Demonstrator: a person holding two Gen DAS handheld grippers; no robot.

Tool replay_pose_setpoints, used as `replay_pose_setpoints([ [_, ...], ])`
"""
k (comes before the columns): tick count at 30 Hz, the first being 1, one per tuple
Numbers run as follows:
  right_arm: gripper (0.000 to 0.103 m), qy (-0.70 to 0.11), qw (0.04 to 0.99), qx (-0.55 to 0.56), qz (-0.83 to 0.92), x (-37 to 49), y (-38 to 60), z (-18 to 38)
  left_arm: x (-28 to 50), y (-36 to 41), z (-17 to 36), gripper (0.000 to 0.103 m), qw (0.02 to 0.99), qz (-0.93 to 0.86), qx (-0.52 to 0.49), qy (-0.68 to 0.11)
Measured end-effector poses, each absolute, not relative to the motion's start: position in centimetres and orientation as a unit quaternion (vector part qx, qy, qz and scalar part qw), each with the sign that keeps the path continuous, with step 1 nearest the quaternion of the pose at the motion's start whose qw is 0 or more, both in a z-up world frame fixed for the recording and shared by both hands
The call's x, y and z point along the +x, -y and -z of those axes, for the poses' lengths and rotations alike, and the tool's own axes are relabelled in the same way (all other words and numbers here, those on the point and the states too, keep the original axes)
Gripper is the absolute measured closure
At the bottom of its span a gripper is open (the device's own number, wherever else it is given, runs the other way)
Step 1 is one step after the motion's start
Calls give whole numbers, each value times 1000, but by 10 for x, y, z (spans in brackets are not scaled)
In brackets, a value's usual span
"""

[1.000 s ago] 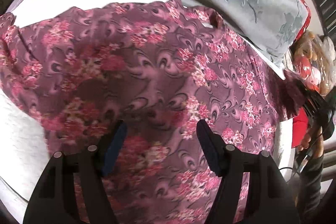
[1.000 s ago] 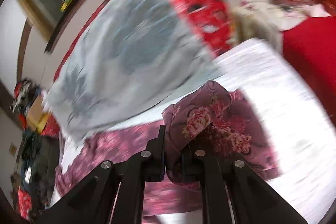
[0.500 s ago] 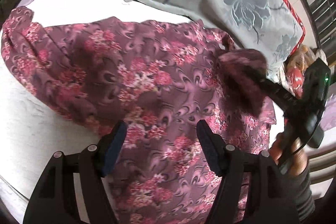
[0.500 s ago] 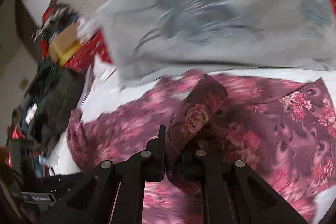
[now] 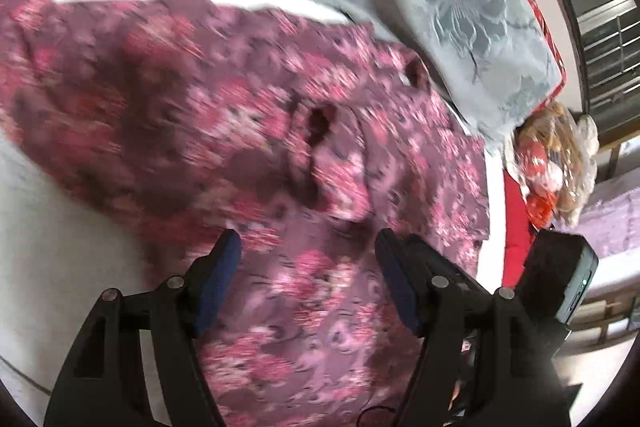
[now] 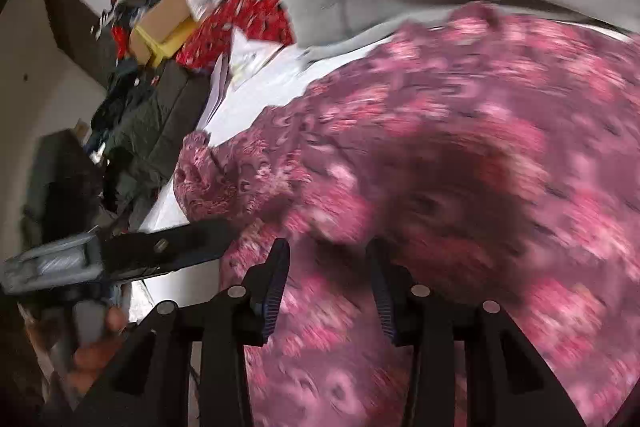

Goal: Fold small clothes

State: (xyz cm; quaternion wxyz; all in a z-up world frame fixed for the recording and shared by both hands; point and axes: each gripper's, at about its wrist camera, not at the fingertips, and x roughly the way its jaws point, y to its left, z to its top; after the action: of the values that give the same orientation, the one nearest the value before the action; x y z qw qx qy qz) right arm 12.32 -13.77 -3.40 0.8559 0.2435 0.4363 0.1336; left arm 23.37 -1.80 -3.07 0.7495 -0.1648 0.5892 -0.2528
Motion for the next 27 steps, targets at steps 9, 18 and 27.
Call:
replay_pose_setpoints([
  [9,57,-382,867,319,3,59,267,23,254,70,45,62,752,218,-181,-595],
  [18,53,-327,869,362,88,40,351,25,263,10,-11,99,829,161,-190,-500],
  [27,78,-409,838,358,51,99,337,66,269,9,27,99,796,144,-170,-563],
])
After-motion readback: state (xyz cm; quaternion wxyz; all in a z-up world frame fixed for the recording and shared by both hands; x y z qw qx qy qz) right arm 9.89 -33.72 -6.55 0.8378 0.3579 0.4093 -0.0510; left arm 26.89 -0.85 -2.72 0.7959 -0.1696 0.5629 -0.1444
